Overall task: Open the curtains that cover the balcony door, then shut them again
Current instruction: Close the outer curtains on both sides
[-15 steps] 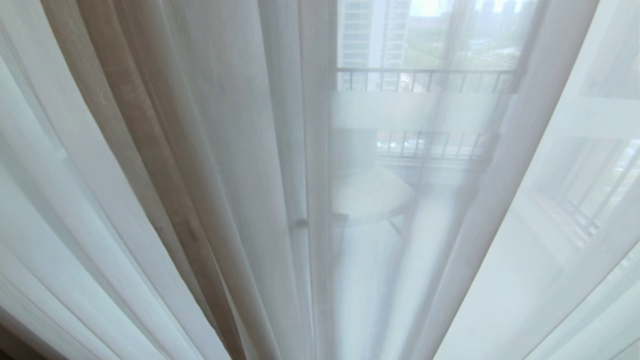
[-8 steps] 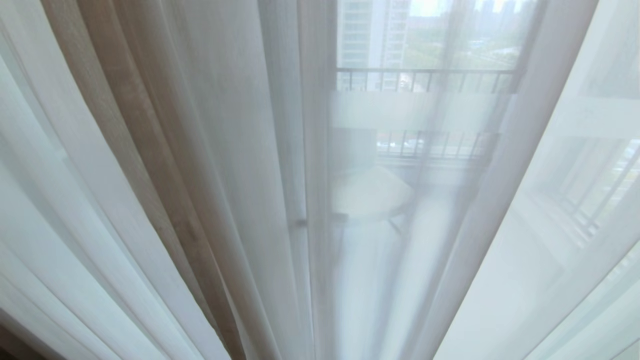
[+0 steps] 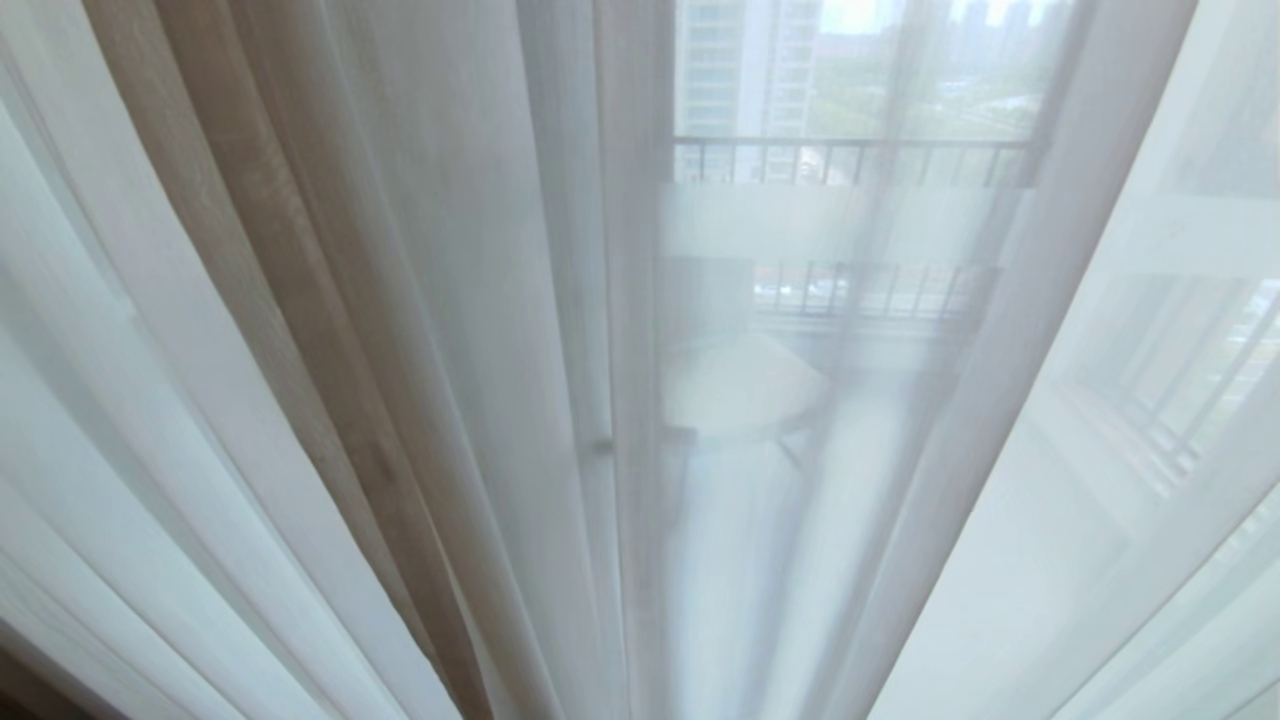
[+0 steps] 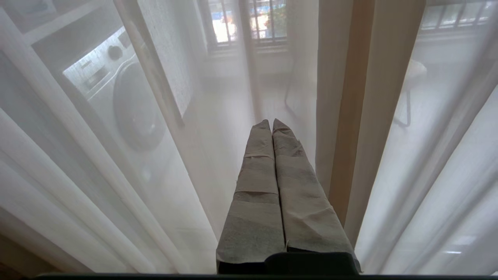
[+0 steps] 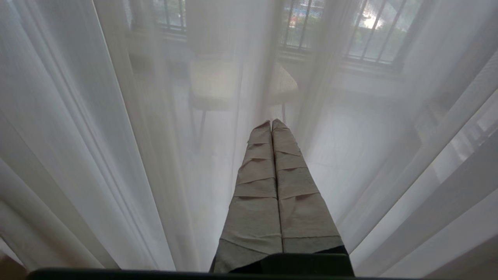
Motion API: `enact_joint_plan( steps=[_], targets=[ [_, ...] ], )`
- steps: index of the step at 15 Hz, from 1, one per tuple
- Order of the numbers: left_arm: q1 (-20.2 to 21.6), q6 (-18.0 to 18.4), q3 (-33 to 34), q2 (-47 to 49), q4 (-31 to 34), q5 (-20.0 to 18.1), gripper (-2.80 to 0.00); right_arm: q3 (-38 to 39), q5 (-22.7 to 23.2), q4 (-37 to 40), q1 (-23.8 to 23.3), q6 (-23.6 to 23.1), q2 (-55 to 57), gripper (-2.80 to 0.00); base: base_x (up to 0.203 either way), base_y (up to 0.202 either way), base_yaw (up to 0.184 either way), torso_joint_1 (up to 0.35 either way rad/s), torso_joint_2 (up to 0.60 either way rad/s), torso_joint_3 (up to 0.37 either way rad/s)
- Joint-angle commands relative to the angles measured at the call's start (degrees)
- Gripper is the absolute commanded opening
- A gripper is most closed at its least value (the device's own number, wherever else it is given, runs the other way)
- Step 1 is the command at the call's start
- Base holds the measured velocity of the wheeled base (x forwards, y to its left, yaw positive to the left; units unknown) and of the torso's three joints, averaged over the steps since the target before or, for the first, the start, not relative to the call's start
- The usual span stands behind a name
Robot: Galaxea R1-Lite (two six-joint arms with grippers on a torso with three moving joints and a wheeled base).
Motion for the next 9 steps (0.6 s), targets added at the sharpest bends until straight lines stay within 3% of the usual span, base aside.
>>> enact_joint_plan(
  steps=[1, 9],
  targets=[
    [-0.02, -0.96, 0.00, -1.52, 0.09, 0.36, -2.80, 0.00, 0.04, -0.01, 0.02, -0.04, -0.02, -2.80, 0.000, 0.000, 0.000, 0.000, 0.00, 0.000],
    [0.06, -1.98, 0.00, -1.52, 0.26, 0.47, -2.80, 0.00, 0.04, -0.01, -0.07, -0.04, -0.02, -2.80, 0.000, 0.000, 0.000, 0.000, 0.00, 0.000]
  ],
)
